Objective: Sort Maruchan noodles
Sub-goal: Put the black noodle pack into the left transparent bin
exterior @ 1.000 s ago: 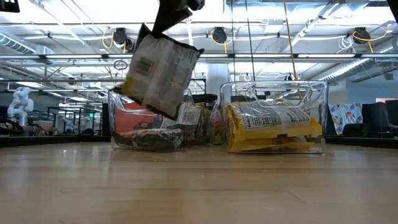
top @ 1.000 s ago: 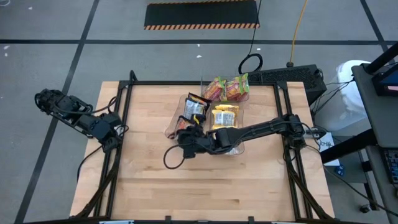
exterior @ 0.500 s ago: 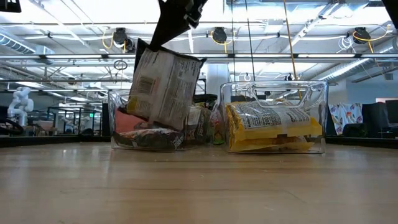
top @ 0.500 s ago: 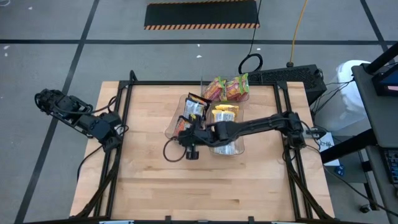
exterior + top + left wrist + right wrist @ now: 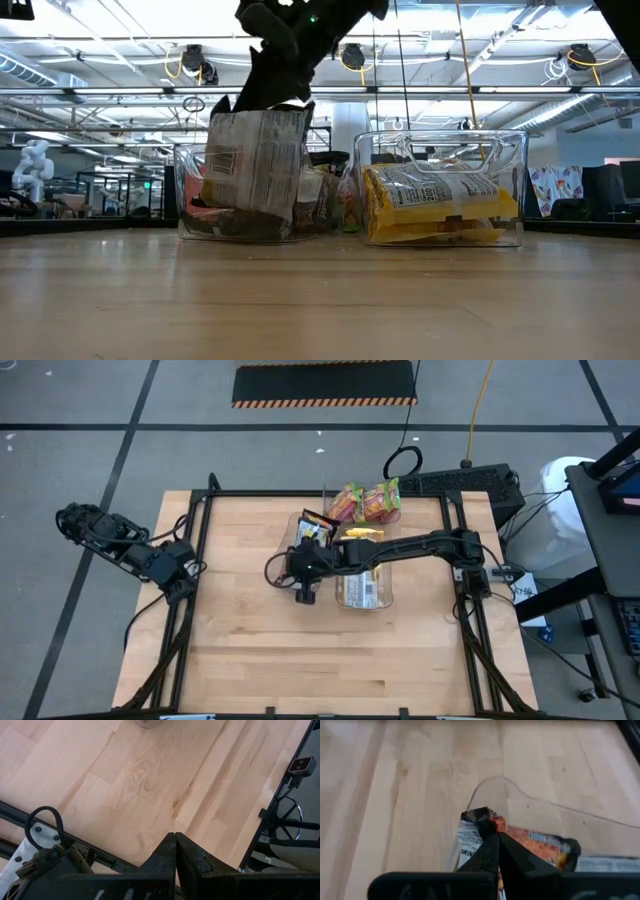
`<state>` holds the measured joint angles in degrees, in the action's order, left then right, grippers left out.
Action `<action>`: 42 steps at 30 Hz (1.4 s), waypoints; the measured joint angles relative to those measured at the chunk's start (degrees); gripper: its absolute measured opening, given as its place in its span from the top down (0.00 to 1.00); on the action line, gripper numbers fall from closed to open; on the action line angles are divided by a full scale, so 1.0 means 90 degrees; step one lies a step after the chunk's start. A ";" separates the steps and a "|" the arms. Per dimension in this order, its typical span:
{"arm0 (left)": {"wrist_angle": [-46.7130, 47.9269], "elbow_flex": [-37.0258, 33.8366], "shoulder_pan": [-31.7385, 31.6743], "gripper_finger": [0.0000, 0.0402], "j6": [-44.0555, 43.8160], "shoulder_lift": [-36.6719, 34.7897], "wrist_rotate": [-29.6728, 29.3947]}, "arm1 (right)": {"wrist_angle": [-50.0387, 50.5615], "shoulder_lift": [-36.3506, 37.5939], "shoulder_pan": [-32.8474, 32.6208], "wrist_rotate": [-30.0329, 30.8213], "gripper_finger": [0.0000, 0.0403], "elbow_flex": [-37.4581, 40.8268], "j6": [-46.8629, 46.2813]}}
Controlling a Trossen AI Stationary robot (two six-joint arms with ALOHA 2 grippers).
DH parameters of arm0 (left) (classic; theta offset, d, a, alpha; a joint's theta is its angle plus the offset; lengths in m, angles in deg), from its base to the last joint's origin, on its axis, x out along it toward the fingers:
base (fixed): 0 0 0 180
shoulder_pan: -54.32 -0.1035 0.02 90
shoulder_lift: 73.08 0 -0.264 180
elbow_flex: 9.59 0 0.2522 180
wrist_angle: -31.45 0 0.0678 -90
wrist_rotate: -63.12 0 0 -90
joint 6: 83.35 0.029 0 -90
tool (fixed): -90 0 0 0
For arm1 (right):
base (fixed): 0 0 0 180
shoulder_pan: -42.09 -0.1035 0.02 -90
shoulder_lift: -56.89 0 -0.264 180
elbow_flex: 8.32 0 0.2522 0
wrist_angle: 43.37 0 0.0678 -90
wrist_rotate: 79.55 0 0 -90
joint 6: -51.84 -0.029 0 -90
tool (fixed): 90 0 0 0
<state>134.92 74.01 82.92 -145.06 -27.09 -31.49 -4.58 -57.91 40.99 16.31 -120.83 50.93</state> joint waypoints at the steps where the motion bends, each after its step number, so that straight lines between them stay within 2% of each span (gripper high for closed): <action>1: 0.0000 0.0000 0.0000 0.99 0.0000 0.0000 0.0000 | -0.0140 0.0002 0.0038 0.0002 1.00 0.0077 -0.0002; 6: 0.0000 0.0000 0.0002 0.99 -0.0002 0.0000 0.0000 | -0.0583 0.0002 0.0201 0.0058 1.00 0.0261 0.0015; 10: 0.0000 0.0001 0.0000 0.99 -0.0002 0.0000 0.0000 | -0.0560 0.0002 0.0333 0.0543 1.00 0.0268 0.0176; 21: 0.0000 0.0000 0.0000 0.99 -0.0002 0.0000 -0.0002 | -0.0535 -0.0010 0.0598 0.0511 1.00 0.0278 0.0446; 42: 0.0000 0.0000 0.0000 0.99 0.0015 0.0000 -0.0002 | -0.0576 -0.0010 0.0466 0.0493 1.00 0.0278 0.1048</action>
<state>134.92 74.01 82.92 -144.93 -27.09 -31.51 -9.77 -58.00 45.19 20.76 -118.33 60.36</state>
